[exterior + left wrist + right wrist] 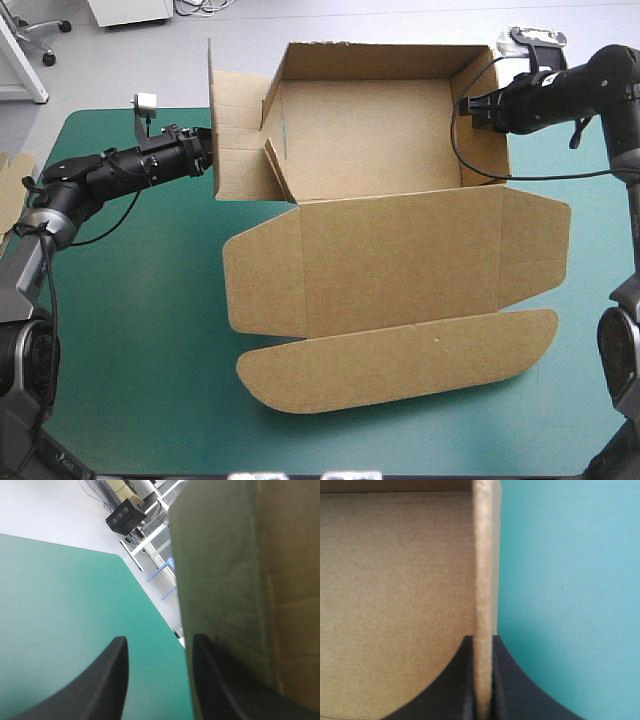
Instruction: Fold the box
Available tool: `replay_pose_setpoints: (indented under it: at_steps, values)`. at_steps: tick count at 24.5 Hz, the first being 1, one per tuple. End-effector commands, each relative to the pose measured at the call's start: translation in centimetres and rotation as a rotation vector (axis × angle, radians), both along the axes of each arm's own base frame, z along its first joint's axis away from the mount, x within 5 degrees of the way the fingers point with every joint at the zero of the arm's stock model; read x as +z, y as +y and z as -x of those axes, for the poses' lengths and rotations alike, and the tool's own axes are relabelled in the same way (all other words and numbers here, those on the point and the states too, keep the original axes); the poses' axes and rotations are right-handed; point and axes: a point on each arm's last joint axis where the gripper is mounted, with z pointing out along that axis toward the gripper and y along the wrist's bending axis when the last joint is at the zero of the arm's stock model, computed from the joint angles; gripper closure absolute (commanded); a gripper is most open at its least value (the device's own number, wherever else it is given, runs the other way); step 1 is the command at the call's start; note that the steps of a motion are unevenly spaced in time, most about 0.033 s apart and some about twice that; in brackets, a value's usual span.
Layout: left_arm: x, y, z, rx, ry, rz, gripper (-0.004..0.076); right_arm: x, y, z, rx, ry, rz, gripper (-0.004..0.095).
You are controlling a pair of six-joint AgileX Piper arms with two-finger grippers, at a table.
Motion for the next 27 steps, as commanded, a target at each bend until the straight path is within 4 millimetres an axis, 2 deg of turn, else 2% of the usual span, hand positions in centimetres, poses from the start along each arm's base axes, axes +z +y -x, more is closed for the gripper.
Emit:
replay_pose_setpoints:
  at_steps: [1,7,15,21,27]
  values:
    - [5.8,-1.9,2.4,-0.130,-0.144,0.149,0.0374,3.1,0.0,1.4,-0.020,-0.126,-0.055,0.0940]
    - [7.3,-4.3,2.7,-0.191,-0.192,0.072,0.0335,3.1,0.0,1.4,-0.022,-0.127,-0.057,0.0940]
    - [9.8,-4.5,3.0,-0.197,-0.187,0.028,0.0335,3.1,0.0,1.4,-0.033,-0.120,-0.069,0.0940]
    - [10.3,-5.0,3.2,-0.204,-0.168,-0.021,0.0335,3.1,0.0,1.4,-0.039,-0.114,-0.076,0.0939]
    - [10.2,-5.8,3.1,-0.185,-0.142,-0.117,0.0335,1.7,2.5,0.4,-0.037,-0.083,-0.017,0.0934]
